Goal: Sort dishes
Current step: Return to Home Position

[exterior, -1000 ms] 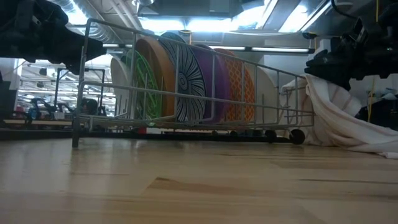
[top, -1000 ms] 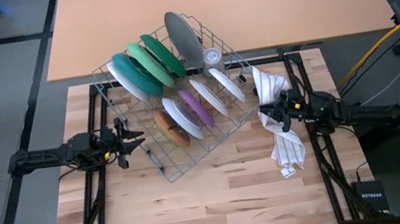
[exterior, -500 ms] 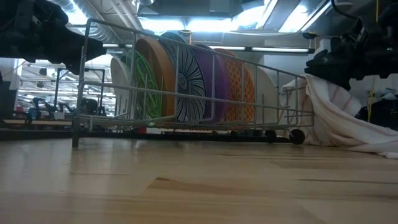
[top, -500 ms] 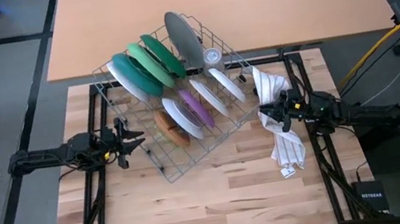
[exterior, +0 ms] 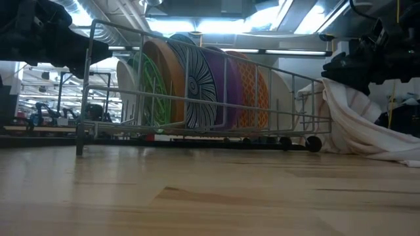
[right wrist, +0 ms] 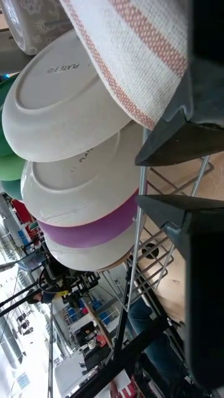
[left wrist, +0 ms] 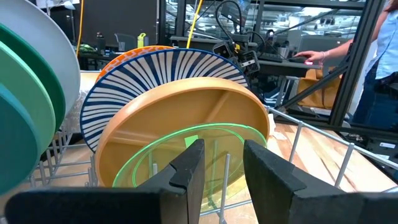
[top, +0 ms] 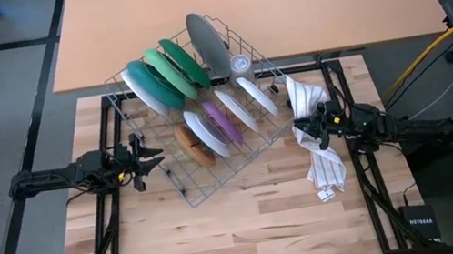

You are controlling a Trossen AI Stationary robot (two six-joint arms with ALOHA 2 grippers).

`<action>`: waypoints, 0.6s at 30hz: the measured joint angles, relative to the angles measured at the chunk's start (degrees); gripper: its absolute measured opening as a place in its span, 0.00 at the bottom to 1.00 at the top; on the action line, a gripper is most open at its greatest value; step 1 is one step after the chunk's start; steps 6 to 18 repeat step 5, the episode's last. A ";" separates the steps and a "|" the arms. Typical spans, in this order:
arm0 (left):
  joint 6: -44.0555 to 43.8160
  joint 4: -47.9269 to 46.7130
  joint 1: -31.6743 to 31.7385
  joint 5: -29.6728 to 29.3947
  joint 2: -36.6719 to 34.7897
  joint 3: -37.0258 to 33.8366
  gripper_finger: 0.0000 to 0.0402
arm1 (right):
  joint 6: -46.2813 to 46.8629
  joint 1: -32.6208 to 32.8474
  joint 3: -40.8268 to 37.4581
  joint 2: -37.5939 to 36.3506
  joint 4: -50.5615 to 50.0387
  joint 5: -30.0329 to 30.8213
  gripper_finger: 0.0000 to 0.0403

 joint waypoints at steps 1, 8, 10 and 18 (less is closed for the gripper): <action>0.00 -0.01 0.00 0.00 0.00 0.00 0.25 | 0.00 0.00 0.00 0.02 0.00 0.00 0.22; 0.00 0.00 0.00 0.00 0.00 0.00 0.25 | 0.00 0.00 0.00 0.02 -0.01 0.00 0.22; 0.00 0.00 0.00 0.00 0.00 0.00 0.25 | 0.00 0.00 0.00 0.02 -0.01 0.00 0.22; 0.00 0.00 0.00 0.00 0.00 0.00 0.25 | 0.00 0.00 0.00 0.02 -0.01 0.00 0.22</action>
